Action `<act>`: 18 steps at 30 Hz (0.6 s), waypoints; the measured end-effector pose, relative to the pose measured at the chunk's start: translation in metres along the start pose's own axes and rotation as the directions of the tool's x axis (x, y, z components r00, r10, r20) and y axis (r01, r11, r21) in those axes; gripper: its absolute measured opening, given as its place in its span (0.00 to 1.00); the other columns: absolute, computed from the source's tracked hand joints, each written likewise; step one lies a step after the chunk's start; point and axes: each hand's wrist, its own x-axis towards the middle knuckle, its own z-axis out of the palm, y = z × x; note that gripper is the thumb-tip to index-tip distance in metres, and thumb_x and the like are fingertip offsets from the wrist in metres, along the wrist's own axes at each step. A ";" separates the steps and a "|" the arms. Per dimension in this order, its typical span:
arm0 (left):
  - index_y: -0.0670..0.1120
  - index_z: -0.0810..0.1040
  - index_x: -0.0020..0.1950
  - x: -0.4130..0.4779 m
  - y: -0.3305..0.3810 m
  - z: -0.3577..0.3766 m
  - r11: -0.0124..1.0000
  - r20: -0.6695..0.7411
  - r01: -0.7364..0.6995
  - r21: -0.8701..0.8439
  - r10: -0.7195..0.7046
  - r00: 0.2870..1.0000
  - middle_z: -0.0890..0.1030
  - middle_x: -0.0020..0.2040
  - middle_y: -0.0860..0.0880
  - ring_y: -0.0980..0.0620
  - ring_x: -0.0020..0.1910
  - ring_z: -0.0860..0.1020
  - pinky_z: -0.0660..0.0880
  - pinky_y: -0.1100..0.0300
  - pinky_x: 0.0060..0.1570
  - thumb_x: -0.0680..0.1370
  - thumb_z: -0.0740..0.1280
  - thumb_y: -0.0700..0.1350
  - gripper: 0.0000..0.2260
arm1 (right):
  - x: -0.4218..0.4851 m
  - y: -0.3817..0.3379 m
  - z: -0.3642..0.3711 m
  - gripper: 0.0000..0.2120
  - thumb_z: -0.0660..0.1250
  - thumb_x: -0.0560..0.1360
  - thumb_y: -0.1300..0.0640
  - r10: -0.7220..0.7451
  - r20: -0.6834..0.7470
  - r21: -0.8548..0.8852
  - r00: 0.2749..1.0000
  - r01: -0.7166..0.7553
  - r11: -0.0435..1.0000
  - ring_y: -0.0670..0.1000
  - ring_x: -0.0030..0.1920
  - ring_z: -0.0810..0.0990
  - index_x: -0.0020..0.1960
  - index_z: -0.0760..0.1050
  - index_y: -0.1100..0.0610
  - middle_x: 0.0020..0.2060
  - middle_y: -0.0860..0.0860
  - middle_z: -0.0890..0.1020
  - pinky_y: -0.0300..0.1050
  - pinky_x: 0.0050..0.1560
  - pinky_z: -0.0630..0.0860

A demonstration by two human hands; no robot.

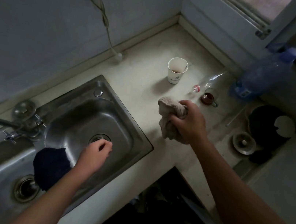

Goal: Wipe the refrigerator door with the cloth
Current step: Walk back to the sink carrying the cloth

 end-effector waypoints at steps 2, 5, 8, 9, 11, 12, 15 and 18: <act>0.53 0.82 0.43 0.010 0.010 0.006 0.999 0.011 0.026 -0.019 -0.026 1.000 0.85 0.40 0.58 0.53 0.44 0.84 0.81 0.46 0.57 0.81 0.64 0.53 0.11 | 0.031 0.006 0.001 0.20 0.75 0.68 0.49 -0.011 -0.017 -0.018 1.000 0.011 1.000 0.50 0.49 0.81 0.58 0.77 0.49 0.49 0.47 0.82 0.47 0.47 0.77; 0.56 0.82 0.43 0.028 0.015 0.016 0.998 0.036 0.049 -0.035 -0.047 0.998 0.85 0.42 0.56 0.52 0.46 0.84 0.81 0.43 0.56 0.81 0.64 0.53 0.10 | 0.070 0.021 0.006 0.21 0.72 0.66 0.47 0.006 -0.043 -0.055 0.999 -0.008 0.998 0.53 0.51 0.80 0.57 0.77 0.50 0.50 0.51 0.82 0.52 0.50 0.79; 0.58 0.82 0.43 0.044 0.016 0.022 0.998 0.027 0.041 -0.057 -0.039 0.999 0.85 0.41 0.57 0.51 0.45 0.84 0.81 0.41 0.56 0.79 0.64 0.56 0.09 | 0.093 0.038 0.018 0.28 0.69 0.65 0.43 -0.006 -0.002 -0.144 1.000 0.006 0.990 0.57 0.59 0.77 0.62 0.78 0.54 0.57 0.54 0.80 0.49 0.59 0.75; 0.59 0.82 0.44 0.047 0.017 0.023 0.998 0.026 0.035 -0.053 -0.034 0.999 0.85 0.41 0.58 0.52 0.44 0.84 0.81 0.41 0.55 0.78 0.64 0.57 0.09 | 0.094 0.042 0.021 0.30 0.69 0.66 0.42 -0.018 0.018 -0.194 1.000 0.021 0.981 0.58 0.61 0.76 0.65 0.77 0.54 0.60 0.54 0.80 0.50 0.62 0.74; 0.59 0.81 0.45 0.051 0.020 0.024 0.998 0.030 0.036 -0.044 -0.034 0.999 0.85 0.41 0.60 0.52 0.44 0.84 0.81 0.42 0.55 0.78 0.63 0.58 0.08 | 0.089 0.048 0.024 0.32 0.71 0.67 0.42 -0.050 0.003 -0.270 0.999 0.049 0.962 0.60 0.64 0.74 0.67 0.76 0.55 0.65 0.55 0.78 0.51 0.65 0.72; 0.59 0.81 0.45 0.053 0.022 0.024 0.998 0.031 0.039 -0.043 -0.038 0.999 0.85 0.41 0.60 0.52 0.44 0.84 0.81 0.42 0.54 0.79 0.63 0.57 0.08 | 0.083 0.050 0.023 0.31 0.73 0.68 0.43 -0.065 -0.033 -0.295 0.997 0.052 0.954 0.60 0.65 0.73 0.67 0.76 0.56 0.66 0.55 0.77 0.53 0.65 0.72; 0.55 0.82 0.44 0.055 0.028 0.024 0.998 0.024 0.056 -0.030 -0.056 0.998 0.85 0.41 0.57 0.52 0.45 0.84 0.81 0.44 0.54 0.82 0.63 0.52 0.10 | 0.061 0.050 0.021 0.28 0.74 0.68 0.46 -0.101 -0.169 -0.354 0.980 0.035 0.935 0.59 0.66 0.73 0.66 0.77 0.54 0.67 0.54 0.77 0.55 0.65 0.72; 0.53 0.82 0.46 0.053 0.031 0.022 0.996 0.027 0.084 -0.014 -0.083 0.996 0.85 0.45 0.55 0.51 0.46 0.84 0.80 0.45 0.54 0.82 0.63 0.50 0.10 | 0.044 0.047 0.030 0.30 0.75 0.69 0.46 -0.073 -0.149 -0.362 0.986 0.014 0.932 0.59 0.64 0.73 0.69 0.75 0.54 0.66 0.54 0.77 0.56 0.64 0.74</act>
